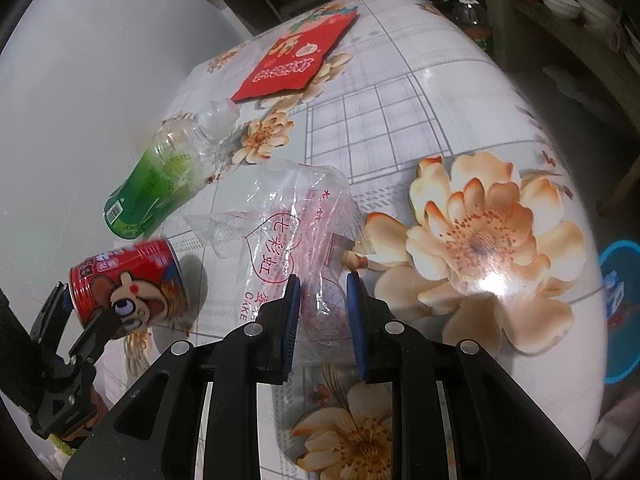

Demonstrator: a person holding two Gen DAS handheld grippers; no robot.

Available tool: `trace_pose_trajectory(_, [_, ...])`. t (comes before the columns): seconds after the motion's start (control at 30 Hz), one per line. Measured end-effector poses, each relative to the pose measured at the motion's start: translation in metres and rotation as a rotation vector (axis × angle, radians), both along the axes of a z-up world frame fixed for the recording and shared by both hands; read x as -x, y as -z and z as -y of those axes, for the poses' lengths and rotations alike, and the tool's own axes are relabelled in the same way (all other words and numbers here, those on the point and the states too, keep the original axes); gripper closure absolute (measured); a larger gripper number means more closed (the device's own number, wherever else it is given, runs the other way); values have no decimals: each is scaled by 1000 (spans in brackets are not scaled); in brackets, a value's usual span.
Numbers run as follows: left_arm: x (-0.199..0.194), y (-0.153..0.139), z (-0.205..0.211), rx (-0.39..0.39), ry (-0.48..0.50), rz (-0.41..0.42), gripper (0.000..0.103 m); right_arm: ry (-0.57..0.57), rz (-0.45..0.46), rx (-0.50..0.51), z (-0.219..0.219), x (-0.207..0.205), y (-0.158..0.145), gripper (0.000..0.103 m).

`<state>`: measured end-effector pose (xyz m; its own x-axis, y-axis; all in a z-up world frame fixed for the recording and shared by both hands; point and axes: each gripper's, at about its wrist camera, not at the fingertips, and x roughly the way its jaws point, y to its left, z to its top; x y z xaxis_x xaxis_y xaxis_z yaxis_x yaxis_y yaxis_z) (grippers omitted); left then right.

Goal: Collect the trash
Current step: 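Grasp the red can with the left gripper while the right gripper grasps the clear plastic bag, then lift the red can with the left gripper while the right gripper lifts the plastic bag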

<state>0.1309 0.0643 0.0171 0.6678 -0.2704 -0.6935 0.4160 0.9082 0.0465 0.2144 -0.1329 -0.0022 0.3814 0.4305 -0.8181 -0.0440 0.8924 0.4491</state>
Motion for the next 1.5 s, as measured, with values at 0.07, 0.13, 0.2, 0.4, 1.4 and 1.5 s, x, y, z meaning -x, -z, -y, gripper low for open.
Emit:
trace_pose_trajectory(0.07, [1, -2, 3, 14, 17, -25, 39, -3, -9, 19, 1, 2, -1, 81])
trace_pose_trajectory(0.13, [1, 0, 7, 34, 33, -43, 39, -9, -13, 44, 2, 6, -3, 80])
trace_pose_trajectory(0.2, [2, 2, 11, 30, 37, -27, 39, -15, -19, 50, 4, 11, -2, 80])
trace_pose_trajectory(0.4, [7, 8, 16, 19, 48, -28, 39, -8, -37, 2, 9, 18, -1, 64])
trace_pose_trajectory(1.4, [16, 11, 17, 70, 24, -12, 39, 121, 3, -77, 36, 33, -6, 89])
trace_pose_trajectory(1.5, [16, 4, 21, 75, 37, 0, 39, 147, 26, -90, 47, 40, -13, 89])
